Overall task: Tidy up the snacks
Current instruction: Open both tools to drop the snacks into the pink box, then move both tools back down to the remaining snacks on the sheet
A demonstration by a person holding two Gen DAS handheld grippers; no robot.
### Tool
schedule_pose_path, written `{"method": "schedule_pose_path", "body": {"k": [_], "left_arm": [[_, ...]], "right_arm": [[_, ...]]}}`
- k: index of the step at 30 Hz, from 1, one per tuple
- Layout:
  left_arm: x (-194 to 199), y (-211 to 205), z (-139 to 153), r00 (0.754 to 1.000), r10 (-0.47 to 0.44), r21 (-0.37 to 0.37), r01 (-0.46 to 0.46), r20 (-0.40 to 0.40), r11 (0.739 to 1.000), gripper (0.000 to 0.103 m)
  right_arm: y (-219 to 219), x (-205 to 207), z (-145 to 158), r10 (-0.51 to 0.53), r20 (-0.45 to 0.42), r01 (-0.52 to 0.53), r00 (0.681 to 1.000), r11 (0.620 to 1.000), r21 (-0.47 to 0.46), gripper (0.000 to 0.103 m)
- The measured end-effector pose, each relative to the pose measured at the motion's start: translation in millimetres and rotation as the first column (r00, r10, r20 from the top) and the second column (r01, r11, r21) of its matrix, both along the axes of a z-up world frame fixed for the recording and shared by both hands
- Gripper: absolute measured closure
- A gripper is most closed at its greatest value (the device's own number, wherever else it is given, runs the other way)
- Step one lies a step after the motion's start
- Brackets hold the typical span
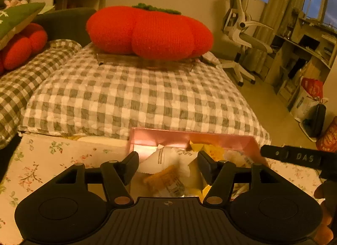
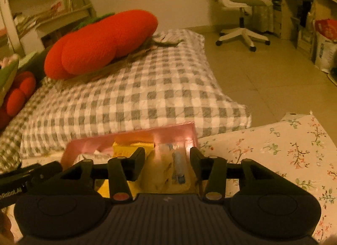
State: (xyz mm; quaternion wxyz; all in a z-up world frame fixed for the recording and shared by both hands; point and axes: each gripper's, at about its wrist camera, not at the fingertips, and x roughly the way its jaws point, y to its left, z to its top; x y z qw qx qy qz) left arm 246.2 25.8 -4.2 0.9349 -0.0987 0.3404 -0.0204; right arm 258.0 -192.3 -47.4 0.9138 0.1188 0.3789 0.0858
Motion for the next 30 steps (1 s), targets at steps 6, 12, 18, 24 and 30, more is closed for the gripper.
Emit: {"method": "schedule_pose_path", "body": {"k": [6, 12, 18, 24, 30], "left_arm": [[-14.1, 12.1, 20.2, 0.999, 0.033, 0.001, -0.033, 0.007, 0.999, 0.042], [-38.7, 33.6, 31.0, 0.997, 0.075, -0.029, -0.076, -0.022, 0.997, 0.042], [-67.0, 47.7, 21.6, 0.992, 0.094, -0.055, -0.099, -0.085, 0.994, 0.042], [-98.0, 49.2, 24.2, 0.992, 0.069, -0.065, -0.076, -0.107, 0.995, 0.042], [-130.1, 38.8, 24.4, 0.992, 0.038, -0.002, -0.039, -0.121, 0.999, 0.042]], "right_arm": [[0.2, -10.5, 17.3, 0.016, -0.014, -0.016, 1.0, 0.999, 0.039, 0.059], [17.8, -34.6, 38.7, 0.072, -0.02, -0.072, 0.997, 0.997, 0.001, 0.057], [22.3, -65.3, 49.1, 0.102, -0.038, -0.1, 0.994, 0.994, 0.036, 0.048], [26.1, -92.9, 51.7, 0.13, -0.109, -0.125, 0.985, 0.991, 0.054, 0.048], [28.1, -121.2, 50.6, 0.142, -0.157, -0.139, 0.977, 0.99, 0.031, 0.041]]}}
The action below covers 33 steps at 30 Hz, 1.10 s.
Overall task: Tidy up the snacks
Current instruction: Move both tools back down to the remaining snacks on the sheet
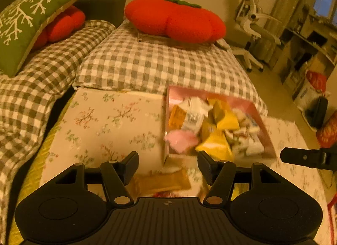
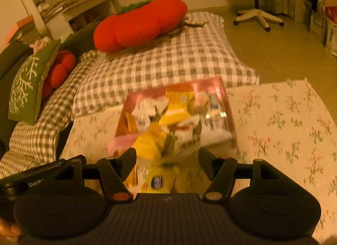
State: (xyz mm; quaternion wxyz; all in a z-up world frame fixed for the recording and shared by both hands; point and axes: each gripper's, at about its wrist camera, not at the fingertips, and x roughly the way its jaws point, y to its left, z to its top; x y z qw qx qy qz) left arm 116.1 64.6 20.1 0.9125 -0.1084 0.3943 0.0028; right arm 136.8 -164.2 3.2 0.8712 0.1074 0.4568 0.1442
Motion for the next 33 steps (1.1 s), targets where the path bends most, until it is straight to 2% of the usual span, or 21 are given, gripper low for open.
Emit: {"method": "schedule_pose_path", "body": {"k": [6, 14, 17, 21, 29, 33], "left_arm": [[-17.7, -0.7, -3.0, 0.999, -0.027, 0.0, 0.027, -0.022, 1.0, 0.042], [-19.3, -9.2, -12.9, 0.996, -0.06, 0.003, 0.061, -0.073, 0.998, 0.042], [-17.5, -16.5, -23.0, 0.991, -0.076, 0.033, 0.08, -0.111, 0.996, 0.042], [-14.7, -19.7, -34.4, 0.982, -0.099, 0.017, 0.103, -0.161, 0.995, 0.042], [-11.5, -18.8, -37.5, 0.981, -0.095, 0.026, 0.1, -0.168, 0.995, 0.042], [-8.1, -17.7, -41.6, 0.98, -0.091, 0.024, 0.097, -0.178, 0.995, 0.041]], "right_arm": [[0.5, -19.2, -4.3, 0.017, -0.039, -0.018, 0.999, 1.0, -0.023, 0.039], [3.1, -22.3, -18.9, 0.027, -0.11, -0.028, 0.994, 1.0, -0.007, 0.039], [5.4, -22.6, -22.8, 0.049, -0.132, -0.046, 0.99, 0.999, 0.021, 0.039], [12.7, -22.3, -30.1, 0.081, -0.168, -0.078, 0.983, 0.997, 0.023, 0.039], [14.2, -17.3, -37.8, 0.077, -0.203, -0.07, 0.976, 0.997, 0.039, 0.04], [16.5, -13.5, -43.8, 0.065, -0.204, -0.064, 0.977, 0.998, 0.013, 0.04]]}}
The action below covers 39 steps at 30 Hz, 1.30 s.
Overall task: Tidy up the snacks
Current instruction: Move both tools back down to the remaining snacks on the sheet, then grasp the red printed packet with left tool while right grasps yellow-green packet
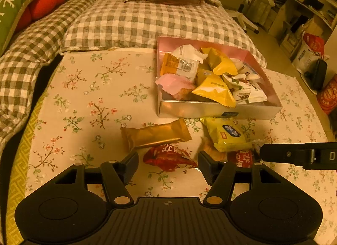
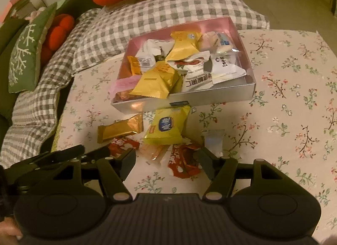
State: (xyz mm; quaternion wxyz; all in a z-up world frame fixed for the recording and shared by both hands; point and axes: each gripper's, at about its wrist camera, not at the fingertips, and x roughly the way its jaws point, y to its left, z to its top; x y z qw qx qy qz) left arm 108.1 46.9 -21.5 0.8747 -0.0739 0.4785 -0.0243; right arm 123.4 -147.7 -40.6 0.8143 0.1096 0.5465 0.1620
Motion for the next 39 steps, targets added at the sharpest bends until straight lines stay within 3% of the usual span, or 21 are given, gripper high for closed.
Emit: {"method": "schedule_pose_path", "body": {"k": [24, 29, 35, 39], "left_arm": [[33.4, -14.6, -47.1, 0.993, -0.058, 0.044, 0.063, -0.099, 0.997, 0.037], [35.1, -14.2, -53.0, 0.993, -0.051, 0.065, 0.058, -0.109, 0.996, 0.044], [34.3, -9.9, -50.1, 0.993, -0.038, 0.066, 0.045, -0.107, 0.997, 0.06], [33.6, -8.5, -49.4, 0.994, -0.035, 0.084, 0.044, -0.106, 0.996, 0.065]], "right_arm": [[18.7, 36.9, -34.0, -0.003, 0.021, 0.005, 1.0, 0.998, -0.062, 0.034], [29.9, 41.9, -39.6, 0.026, 0.038, -0.024, 0.999, 0.998, -0.058, 0.034], [44.5, 47.4, -47.6, 0.049, 0.051, -0.046, 0.997, 0.996, -0.072, 0.031], [51.4, 49.4, -54.6, 0.062, 0.033, -0.059, 0.998, 0.993, -0.098, 0.04]]}}
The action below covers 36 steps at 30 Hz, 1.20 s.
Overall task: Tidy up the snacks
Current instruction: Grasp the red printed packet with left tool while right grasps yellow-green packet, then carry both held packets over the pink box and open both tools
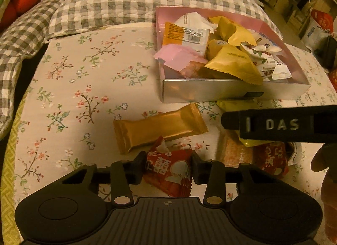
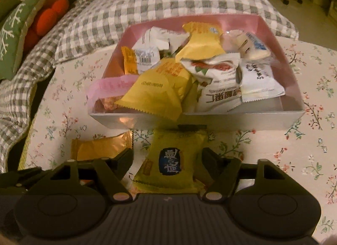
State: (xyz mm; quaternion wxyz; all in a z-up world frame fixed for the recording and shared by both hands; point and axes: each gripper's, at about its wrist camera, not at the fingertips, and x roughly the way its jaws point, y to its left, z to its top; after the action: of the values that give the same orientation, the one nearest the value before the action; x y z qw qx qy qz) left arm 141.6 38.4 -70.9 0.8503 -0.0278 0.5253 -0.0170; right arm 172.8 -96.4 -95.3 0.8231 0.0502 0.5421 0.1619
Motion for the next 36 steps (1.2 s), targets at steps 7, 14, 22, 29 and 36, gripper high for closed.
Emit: {"method": "schedule_pose_path", "body": {"k": [7, 14, 22, 29, 36], "left_arm": [[-0.5, 1.3, 2.0, 1.0, 0.014, 0.006, -0.014, 0.005, 1.0, 0.068], [-2.8, 5.1, 10.9, 0.999, 0.026, -0.012, -0.026, 0.023, 1.0, 0.068], [-4.3, 7.1, 22.1, 0.998, 0.032, -0.053, -0.029, 0.053, 0.998, 0.068], [-6.1, 12.0, 39.0, 0.994, 0.052, -0.113, -0.041, 0.1, 0.993, 0.068], [-5.7, 14.3, 46.9, 0.99, 0.07, -0.137, -0.053, 0.126, 0.989, 0.068]], "right_arm": [[-0.4, -0.5, -2.9, 0.001, -0.013, -0.001, 1.0, 1.0, -0.013, 0.056], [-1.4, -2.9, 2.1, -0.015, -0.032, 0.015, 0.999, 1.0, 0.001, 0.057], [-12.1, -8.8, 22.7, -0.033, -0.033, 0.034, 0.999, 0.999, 0.04, 0.057], [-17.3, -18.2, 37.2, -0.034, -0.004, 0.034, 0.999, 0.997, 0.064, 0.057], [-20.7, -26.3, 54.4, -0.031, 0.053, 0.027, 0.998, 0.997, 0.078, 0.057]]}}
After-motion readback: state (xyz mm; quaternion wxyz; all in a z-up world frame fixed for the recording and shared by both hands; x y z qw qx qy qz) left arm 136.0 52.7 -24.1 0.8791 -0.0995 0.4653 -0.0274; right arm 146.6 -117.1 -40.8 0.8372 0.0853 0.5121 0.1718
